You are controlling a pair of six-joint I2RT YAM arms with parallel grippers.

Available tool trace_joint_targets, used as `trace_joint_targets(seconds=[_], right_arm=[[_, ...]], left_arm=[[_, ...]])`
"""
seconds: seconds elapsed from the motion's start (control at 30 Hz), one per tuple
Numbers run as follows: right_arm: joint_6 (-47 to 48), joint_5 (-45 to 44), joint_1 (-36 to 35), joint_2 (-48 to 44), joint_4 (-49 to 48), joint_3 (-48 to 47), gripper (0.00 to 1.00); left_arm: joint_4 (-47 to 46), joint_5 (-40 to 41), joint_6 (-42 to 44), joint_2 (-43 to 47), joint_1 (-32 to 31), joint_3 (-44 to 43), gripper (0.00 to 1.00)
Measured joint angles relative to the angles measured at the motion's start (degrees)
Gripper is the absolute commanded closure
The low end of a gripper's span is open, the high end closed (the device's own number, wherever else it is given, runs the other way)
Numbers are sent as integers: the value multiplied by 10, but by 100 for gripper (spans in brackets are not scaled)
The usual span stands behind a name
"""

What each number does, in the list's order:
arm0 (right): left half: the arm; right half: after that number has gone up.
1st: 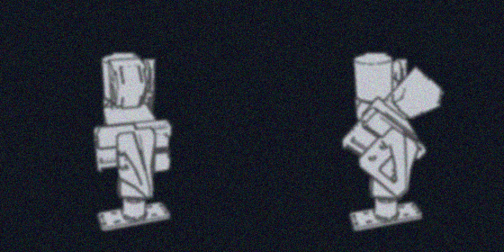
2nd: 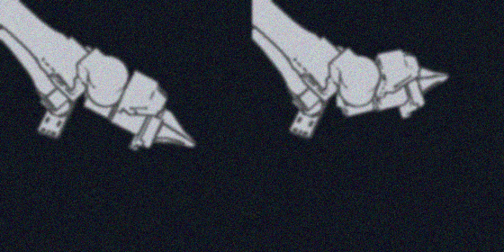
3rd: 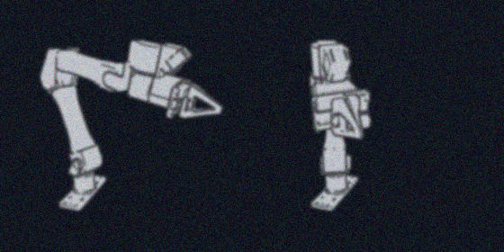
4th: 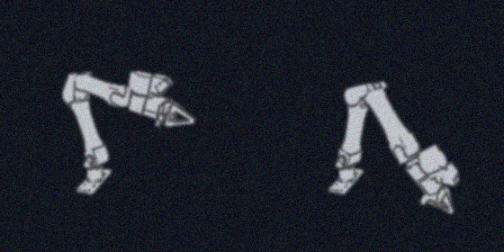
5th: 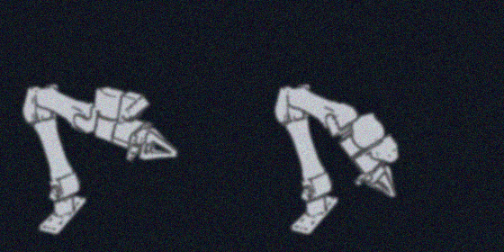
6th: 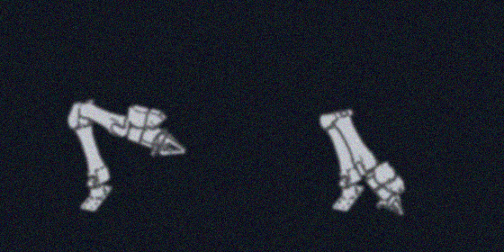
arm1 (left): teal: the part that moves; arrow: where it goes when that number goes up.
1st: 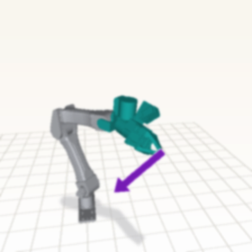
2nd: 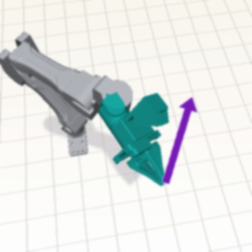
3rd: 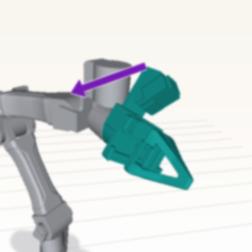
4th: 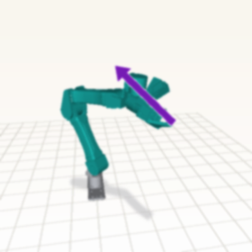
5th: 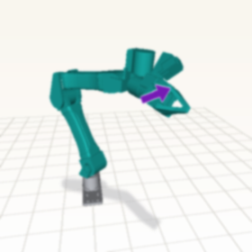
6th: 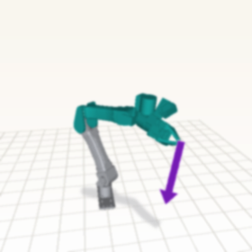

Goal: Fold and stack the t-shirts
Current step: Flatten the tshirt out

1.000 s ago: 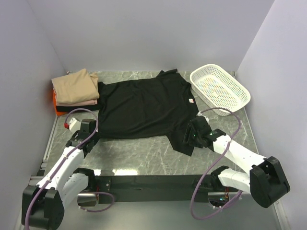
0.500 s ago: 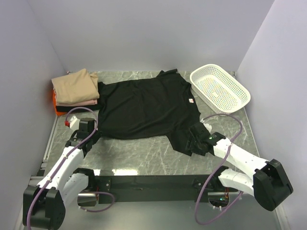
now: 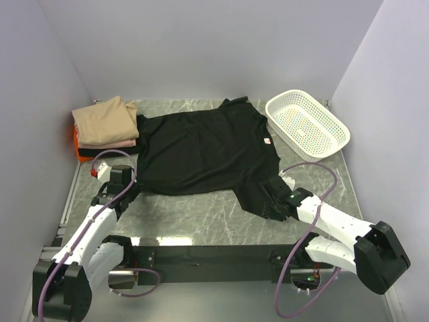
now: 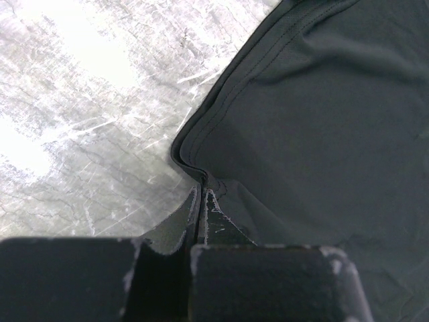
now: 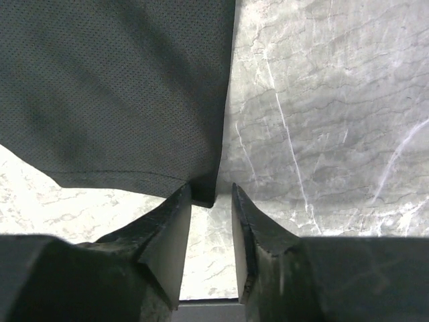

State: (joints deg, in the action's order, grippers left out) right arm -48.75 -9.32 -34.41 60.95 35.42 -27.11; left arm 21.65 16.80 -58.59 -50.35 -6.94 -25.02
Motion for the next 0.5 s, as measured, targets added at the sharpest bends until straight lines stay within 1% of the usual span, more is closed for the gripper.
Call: trace_joint_targets(seconds=[0.27, 0.47, 0.5], right_arm=[[0, -10, -7, 8, 0, -3, 65], [0, -19, -13, 22, 0, -11, 70], [0, -21, -14, 23, 0, -11, 74]], left_arm=[[0, 0, 3, 0, 1, 0, 99], [0, 0, 5, 0, 2, 0, 99], [0, 0, 5, 0, 2, 0, 99]])
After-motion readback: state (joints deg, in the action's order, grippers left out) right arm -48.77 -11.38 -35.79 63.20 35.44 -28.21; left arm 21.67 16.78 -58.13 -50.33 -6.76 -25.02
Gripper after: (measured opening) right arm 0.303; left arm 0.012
